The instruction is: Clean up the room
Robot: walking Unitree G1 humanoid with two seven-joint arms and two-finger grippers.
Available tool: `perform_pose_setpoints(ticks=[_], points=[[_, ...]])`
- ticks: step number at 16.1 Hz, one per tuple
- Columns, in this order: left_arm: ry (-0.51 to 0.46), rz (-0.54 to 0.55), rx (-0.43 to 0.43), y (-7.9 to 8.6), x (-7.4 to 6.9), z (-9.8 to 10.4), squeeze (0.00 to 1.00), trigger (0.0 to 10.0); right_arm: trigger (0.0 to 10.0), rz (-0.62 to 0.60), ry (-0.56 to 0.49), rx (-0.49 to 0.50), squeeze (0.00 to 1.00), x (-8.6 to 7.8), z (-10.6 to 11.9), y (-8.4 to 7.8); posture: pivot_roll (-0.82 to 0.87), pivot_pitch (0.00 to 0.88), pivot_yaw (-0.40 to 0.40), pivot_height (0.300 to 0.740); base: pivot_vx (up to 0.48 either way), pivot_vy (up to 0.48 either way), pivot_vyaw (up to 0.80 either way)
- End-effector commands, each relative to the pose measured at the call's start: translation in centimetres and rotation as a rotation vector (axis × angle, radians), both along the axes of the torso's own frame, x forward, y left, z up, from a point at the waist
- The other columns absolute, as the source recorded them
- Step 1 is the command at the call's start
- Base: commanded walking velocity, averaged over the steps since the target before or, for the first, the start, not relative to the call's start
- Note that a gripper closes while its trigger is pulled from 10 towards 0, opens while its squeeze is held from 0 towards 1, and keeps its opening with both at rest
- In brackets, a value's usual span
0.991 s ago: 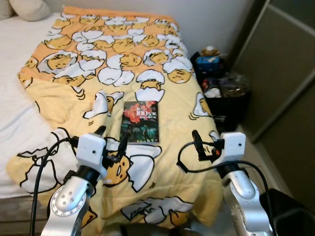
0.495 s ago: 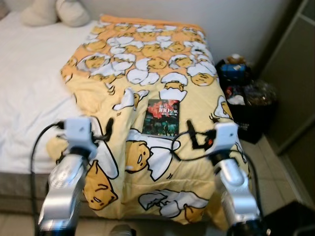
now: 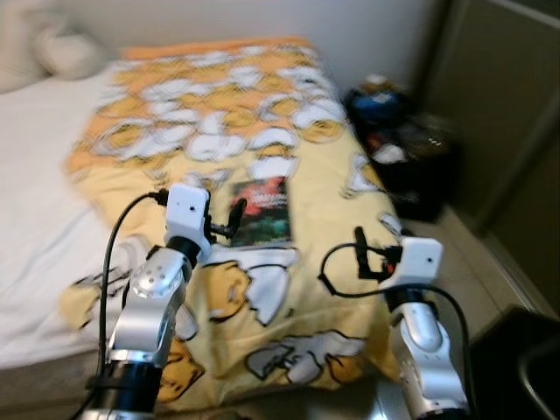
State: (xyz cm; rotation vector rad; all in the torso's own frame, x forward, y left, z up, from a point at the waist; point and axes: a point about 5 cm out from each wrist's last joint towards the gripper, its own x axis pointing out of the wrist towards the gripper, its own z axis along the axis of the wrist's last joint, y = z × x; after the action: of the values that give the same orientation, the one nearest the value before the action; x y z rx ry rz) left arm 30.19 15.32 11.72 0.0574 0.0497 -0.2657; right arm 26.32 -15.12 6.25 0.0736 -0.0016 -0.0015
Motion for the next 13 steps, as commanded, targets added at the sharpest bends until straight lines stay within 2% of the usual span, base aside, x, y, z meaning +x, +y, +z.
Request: perform_pose_setpoints(ticks=[1,3,7,10,12,13], points=[[0.028,-0.015,0.025,-0.1,0.0,-0.9,0.00,10.0,10.0,0.026,-0.017,-0.032,0.00,0.1,0.2,0.2,-0.07,0.000,0.076,0.740,0.251,0.409,0.00],[0.053,0.007,0.002,-0.2,0.2,-1.5,0.00,10.0,10.0,0.046,0.008,-0.039,0.00,0.3,0.1,0.0,-0.06,0.000,0.055,0.740,0.000,0.450,0.00],[0.048,-0.085,0.016,-1.8,1.0,-1.3,0.00,10.0,10.0,0.077,-0.023,-0.054,0.00,1.2,0.8,0.1,-0.05,0.000,0.036,0.740,0.000,0.455,0.00],[0.041,-0.112,0.016,-2.3,1.4,-1.2,0.00,10.0,10.0,0.069,-0.034,-0.055,0.00,1.7,1.0,0.0,-0.06,0.000,0.045,0.740,0.000,0.460,0.00],[0.043,-0.115,0.029,-2.4,1.7,-1.1,0.00,10.0,10.0,0.064,-0.027,-0.054,0.00,2.0,1.1,0.2,-0.07,0.000,0.049,0.740,0.000,0.000,0.00],[0.027,-0.122,0.031,-2.4,2.0,-0.6,0.00,10.0,10.0,0.074,-0.031,-0.048,0.00,2.2,1.4,0.5,-0.06,0.000,0.052,0.740,0.000,0.000,-0.73]])
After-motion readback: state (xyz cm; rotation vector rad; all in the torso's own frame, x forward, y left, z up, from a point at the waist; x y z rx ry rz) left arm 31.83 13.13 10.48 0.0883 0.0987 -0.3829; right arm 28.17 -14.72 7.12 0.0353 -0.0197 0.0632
